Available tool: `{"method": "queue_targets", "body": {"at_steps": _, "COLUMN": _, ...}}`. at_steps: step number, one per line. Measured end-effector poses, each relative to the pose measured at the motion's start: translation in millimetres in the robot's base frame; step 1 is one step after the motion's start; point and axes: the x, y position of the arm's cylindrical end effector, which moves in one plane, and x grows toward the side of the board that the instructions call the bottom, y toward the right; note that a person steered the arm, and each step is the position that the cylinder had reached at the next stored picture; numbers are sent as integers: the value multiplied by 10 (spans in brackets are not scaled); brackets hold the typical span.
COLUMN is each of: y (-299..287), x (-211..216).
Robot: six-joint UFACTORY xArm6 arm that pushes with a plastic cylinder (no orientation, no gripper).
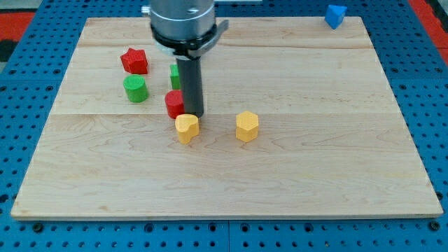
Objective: Move the red circle towards bottom left
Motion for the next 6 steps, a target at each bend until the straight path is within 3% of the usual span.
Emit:
{"method": "queue_targets", "body": {"at_steps": 2, "y": 185, "x": -223}}
{"method": "queue_targets", "body": {"at_steps": 6, "y": -1336, "x": -322}}
